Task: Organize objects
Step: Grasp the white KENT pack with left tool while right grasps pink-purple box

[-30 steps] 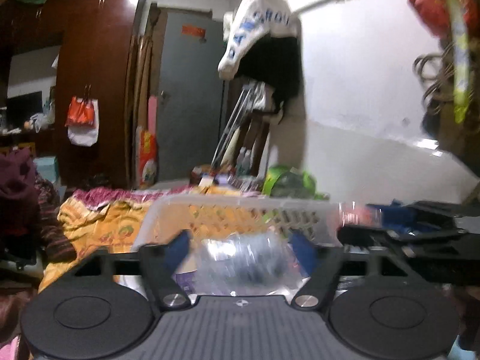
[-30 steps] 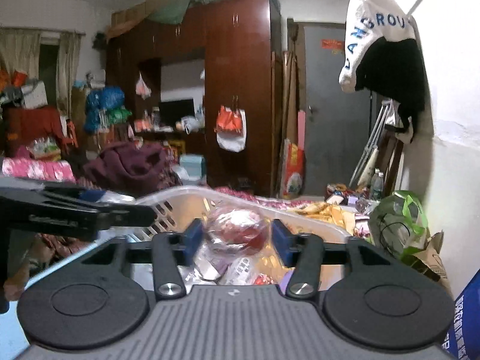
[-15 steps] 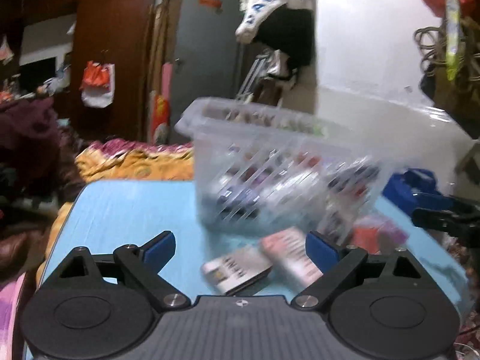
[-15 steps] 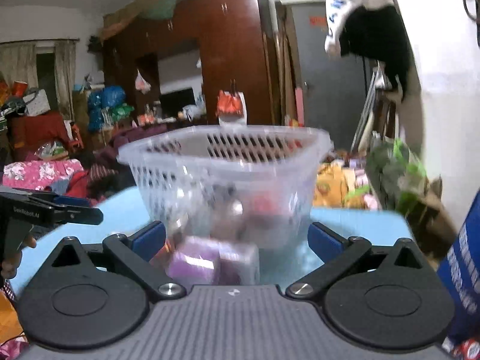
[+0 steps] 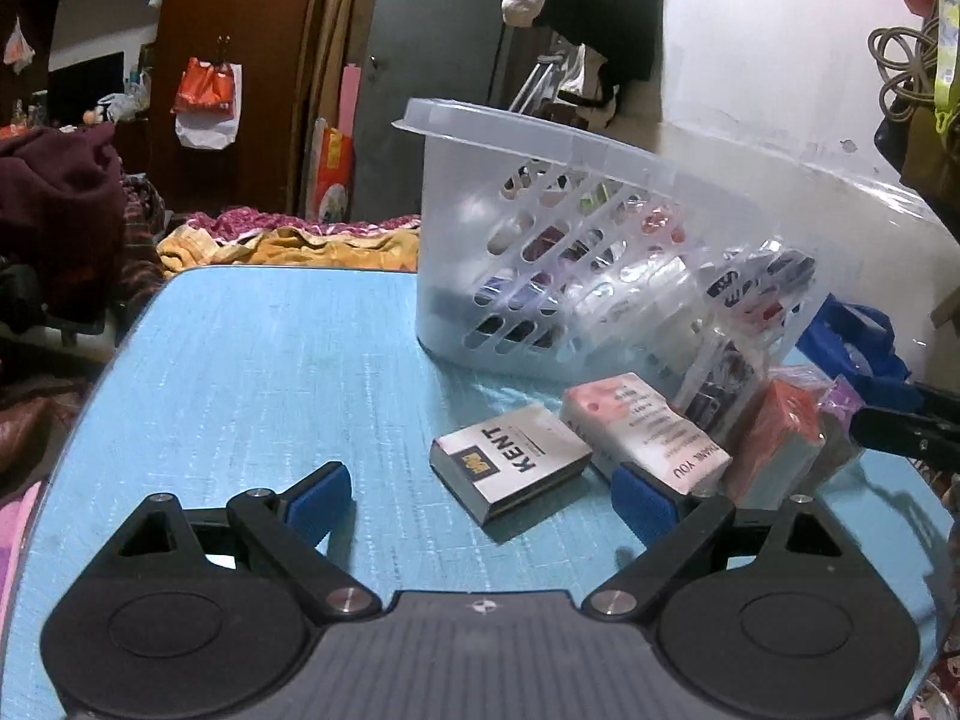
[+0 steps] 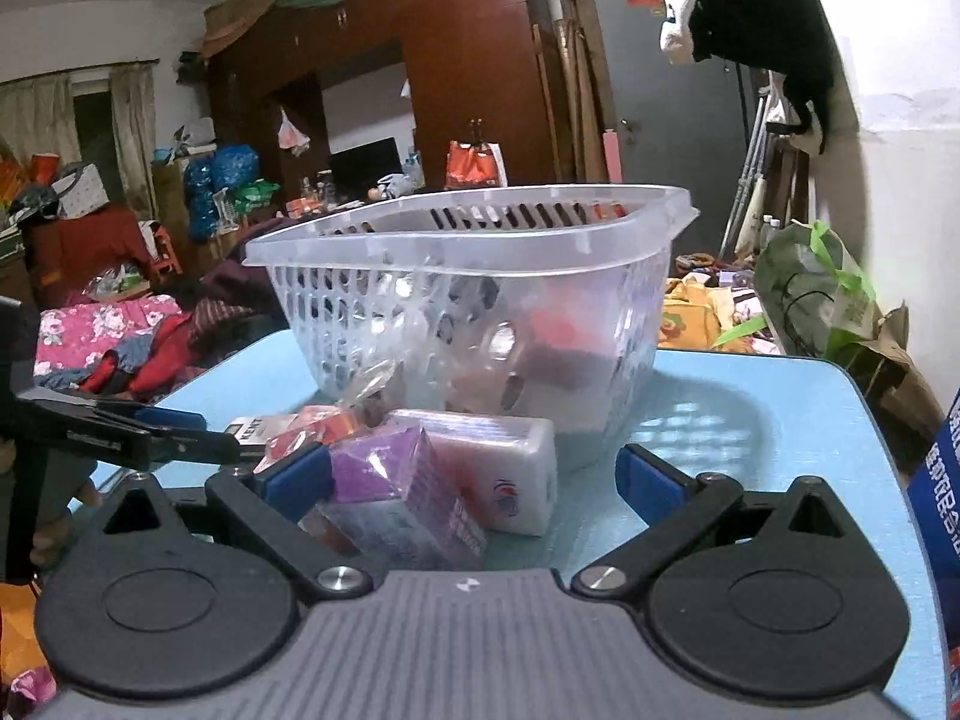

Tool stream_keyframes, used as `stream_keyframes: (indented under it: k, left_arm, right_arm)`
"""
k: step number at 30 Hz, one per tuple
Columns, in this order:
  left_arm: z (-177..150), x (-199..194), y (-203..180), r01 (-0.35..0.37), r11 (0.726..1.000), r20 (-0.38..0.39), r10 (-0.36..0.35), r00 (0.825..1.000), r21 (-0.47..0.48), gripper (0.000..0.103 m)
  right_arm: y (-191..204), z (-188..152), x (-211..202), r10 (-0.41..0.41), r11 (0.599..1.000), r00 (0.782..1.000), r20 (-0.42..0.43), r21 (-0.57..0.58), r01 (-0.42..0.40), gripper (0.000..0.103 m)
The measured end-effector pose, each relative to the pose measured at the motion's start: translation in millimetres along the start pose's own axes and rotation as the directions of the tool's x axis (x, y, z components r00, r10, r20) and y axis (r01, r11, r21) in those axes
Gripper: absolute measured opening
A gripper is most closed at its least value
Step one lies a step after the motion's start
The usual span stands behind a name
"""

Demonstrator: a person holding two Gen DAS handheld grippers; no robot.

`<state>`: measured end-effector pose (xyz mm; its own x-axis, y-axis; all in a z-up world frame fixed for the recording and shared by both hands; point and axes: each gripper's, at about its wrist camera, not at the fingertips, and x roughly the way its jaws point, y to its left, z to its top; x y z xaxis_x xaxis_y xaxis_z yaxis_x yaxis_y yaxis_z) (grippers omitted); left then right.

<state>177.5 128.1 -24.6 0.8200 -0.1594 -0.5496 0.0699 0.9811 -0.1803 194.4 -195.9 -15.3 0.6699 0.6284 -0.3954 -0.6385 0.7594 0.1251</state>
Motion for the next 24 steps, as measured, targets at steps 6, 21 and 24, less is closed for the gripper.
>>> stream_keyframes:
  k: [6,21,24]
  left_arm:
    - [1,4,-7,-0.012,0.999,-0.020,0.012,1.000,0.030,0.095]
    - [5,13,-30,-0.038,0.991,-0.063,0.047,0.997,0.126,0.095]
    - [4,9,-28,-0.022,0.992,-0.066,0.031,0.997,0.122,0.095]
  right_arm:
    - [7,-4,5,0.026,0.999,1.000,-0.014,-0.019,-0.026,0.103]
    - [17,-15,8,0.016,0.996,0.996,-0.089,-0.091,-0.024,0.089]
    - [19,-19,-5,0.001,0.995,0.997,-0.072,-0.102,-0.008,0.089]
